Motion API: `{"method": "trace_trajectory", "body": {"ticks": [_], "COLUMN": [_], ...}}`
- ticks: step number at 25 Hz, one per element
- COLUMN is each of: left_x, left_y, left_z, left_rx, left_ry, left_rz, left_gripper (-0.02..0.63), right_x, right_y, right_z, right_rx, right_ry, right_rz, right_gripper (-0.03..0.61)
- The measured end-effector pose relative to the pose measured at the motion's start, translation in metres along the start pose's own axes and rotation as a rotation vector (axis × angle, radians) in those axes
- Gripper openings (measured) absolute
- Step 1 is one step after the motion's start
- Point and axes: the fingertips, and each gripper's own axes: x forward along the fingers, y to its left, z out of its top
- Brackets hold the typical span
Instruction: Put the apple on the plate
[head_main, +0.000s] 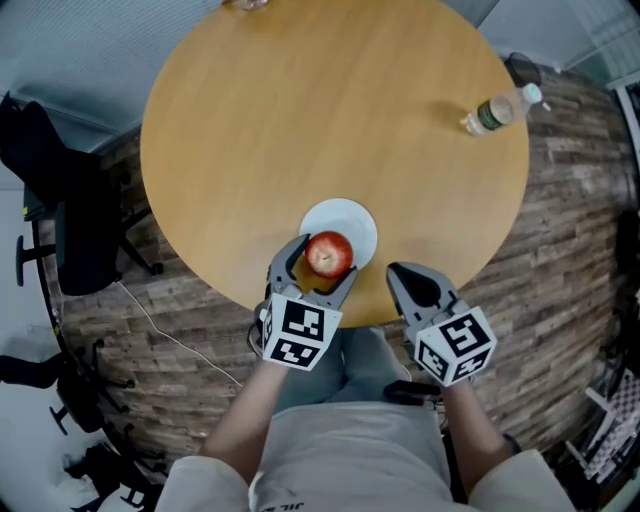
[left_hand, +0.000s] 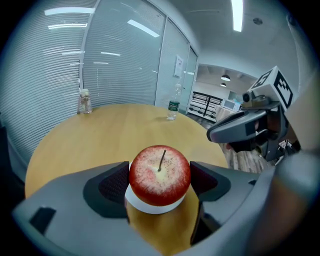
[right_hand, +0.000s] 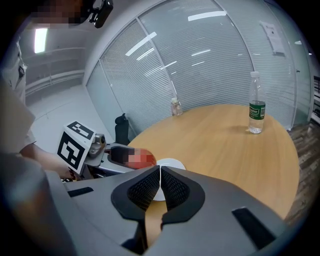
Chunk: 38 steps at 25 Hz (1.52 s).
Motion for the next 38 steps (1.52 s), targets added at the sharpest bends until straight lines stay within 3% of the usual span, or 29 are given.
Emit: {"method": "trace_trajectory", "body": {"ticks": [19, 30, 38], "left_x": [0.043, 0.050, 0.052], "left_y": [0.007, 0.009, 0.005], "left_z": [-0.027, -0.024, -0.023], "left_rx": [0.109, 0.120, 0.181], "left_ry": [0.149, 0.152, 0.162], "left_rz": [0.023, 0.018, 0.031], "left_gripper": [0.380, 0.382, 0.386], "right_x": [0.001, 0.004, 0.005], "right_y": [-0.013, -0.017, -0.020], "right_z": [-0.020, -0.023, -0.020], "right_rx": [0.067, 0.084, 0.088], "right_ry": [0.040, 0.048, 0.042], "right_rz": [-0.030, -0.033, -0.028], "right_gripper": [0.031, 0.031, 0.031]}}
